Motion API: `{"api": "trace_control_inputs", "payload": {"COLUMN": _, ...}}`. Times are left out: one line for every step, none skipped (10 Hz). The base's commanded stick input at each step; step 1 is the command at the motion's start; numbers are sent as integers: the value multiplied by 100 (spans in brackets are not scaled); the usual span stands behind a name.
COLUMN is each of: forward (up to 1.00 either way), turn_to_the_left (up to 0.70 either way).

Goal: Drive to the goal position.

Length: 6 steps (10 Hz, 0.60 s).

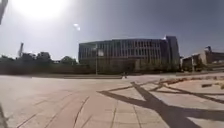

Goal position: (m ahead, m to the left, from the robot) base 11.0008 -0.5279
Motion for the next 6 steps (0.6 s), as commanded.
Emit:
{"api": "trace_control_inputs", "payload": {"forward": 70, "turn_to_the_left": 0}}
{"api": "trace_control_inputs", "payload": {"forward": 70, "turn_to_the_left": 0}}
{"api": "trace_control_inputs", "payload": {"forward": 70, "turn_to_the_left": 0}}
{"api": "trace_control_inputs", "payload": {"forward": 70, "turn_to_the_left": 0}}
{"api": "trace_control_inputs", "payload": {"forward": 70, "turn_to_the_left": 0}}
{"api": "trace_control_inputs", "payload": {"forward": 70, "turn_to_the_left": 0}}
